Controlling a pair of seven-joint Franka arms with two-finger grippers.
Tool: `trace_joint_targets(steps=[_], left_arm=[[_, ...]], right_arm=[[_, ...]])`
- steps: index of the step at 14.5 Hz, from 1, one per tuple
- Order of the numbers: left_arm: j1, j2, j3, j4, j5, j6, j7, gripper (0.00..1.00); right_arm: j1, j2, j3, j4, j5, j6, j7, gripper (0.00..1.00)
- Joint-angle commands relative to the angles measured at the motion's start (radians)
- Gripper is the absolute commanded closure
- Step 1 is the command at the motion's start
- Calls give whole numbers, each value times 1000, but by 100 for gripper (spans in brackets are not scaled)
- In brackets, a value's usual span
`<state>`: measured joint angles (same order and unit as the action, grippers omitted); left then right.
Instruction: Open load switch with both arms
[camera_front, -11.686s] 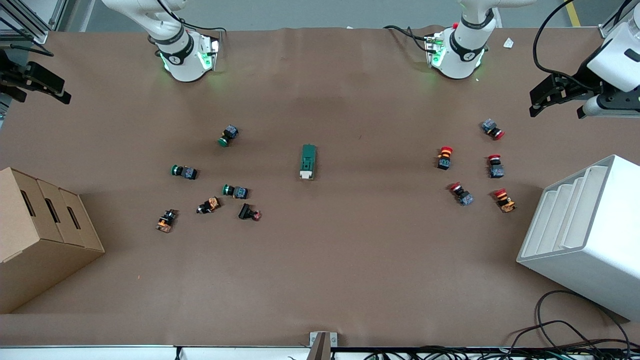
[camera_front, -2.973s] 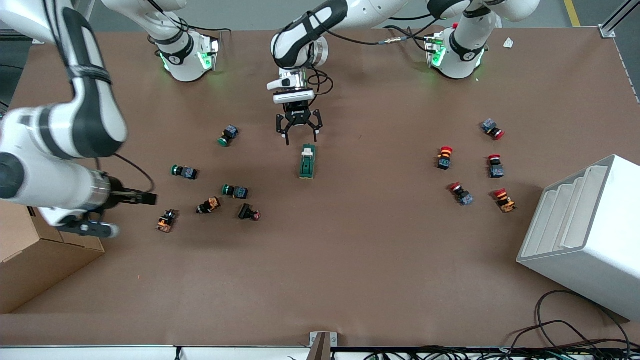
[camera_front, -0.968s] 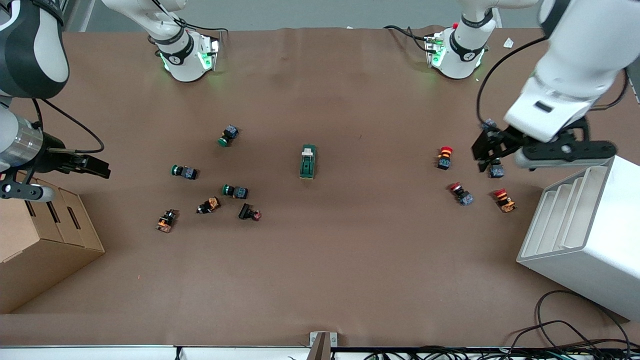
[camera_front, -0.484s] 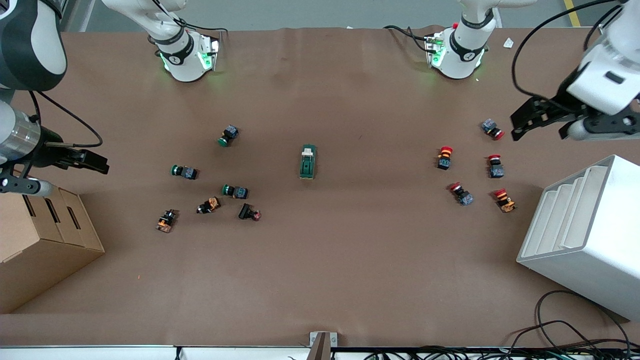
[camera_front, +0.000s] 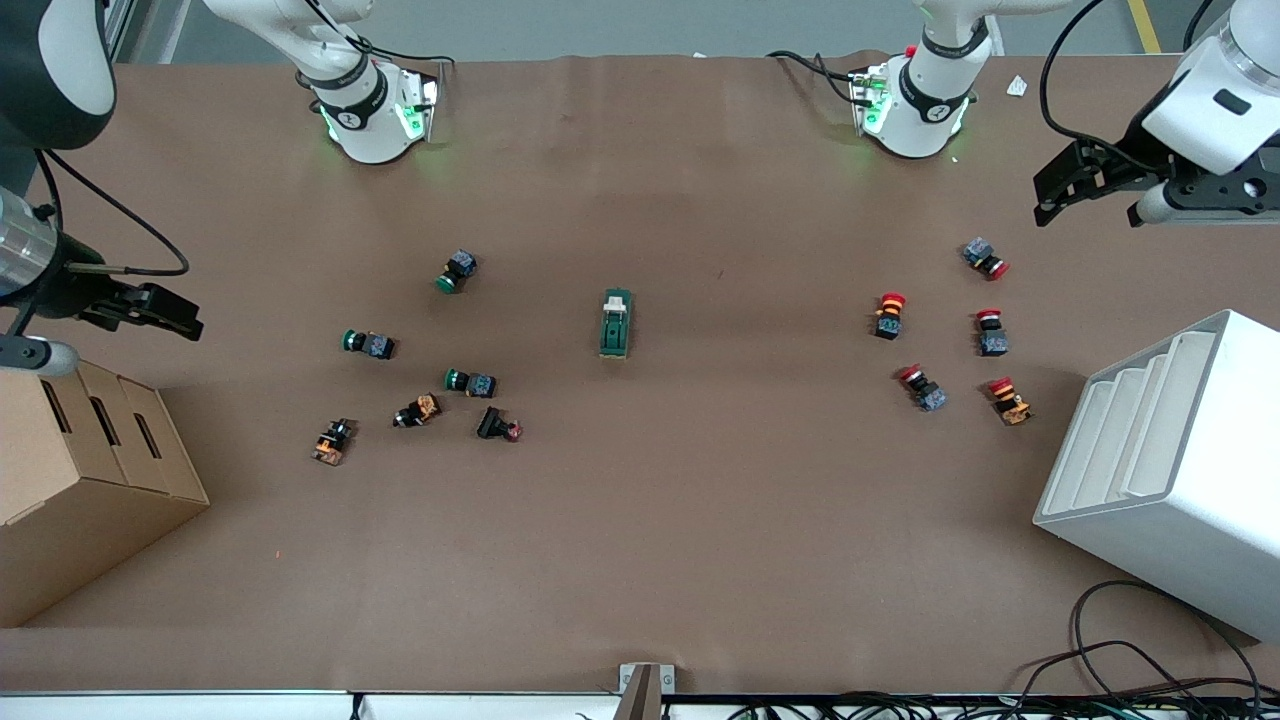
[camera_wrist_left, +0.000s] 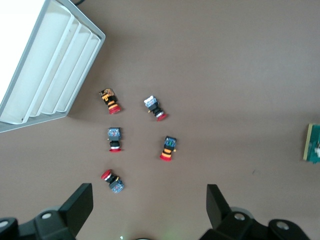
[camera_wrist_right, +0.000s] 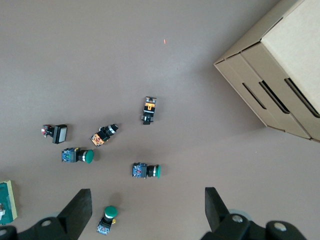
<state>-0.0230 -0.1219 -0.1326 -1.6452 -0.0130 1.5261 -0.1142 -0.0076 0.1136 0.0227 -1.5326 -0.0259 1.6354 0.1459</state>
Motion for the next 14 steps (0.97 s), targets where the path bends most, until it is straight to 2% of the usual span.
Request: trace_joint_targets(steps=[1,4,9,14], left_arm=[[3,-35,7,-33,-18,-11,31,0],[5,-64,4,-77,-19,-1,31,0],[5,-45,7,-45,-32,-1,48,0],[5,-13,8,1,-31,-4,44,0]], right_arm=[[-14,-8,13,37,-8,-18,-6,0],[-12,-8,14,75,-8,-60,-11,0],[-11,-14,14,75,37,-136,-9,0],[-17,-44,8,60,38,-221,-12,0]])
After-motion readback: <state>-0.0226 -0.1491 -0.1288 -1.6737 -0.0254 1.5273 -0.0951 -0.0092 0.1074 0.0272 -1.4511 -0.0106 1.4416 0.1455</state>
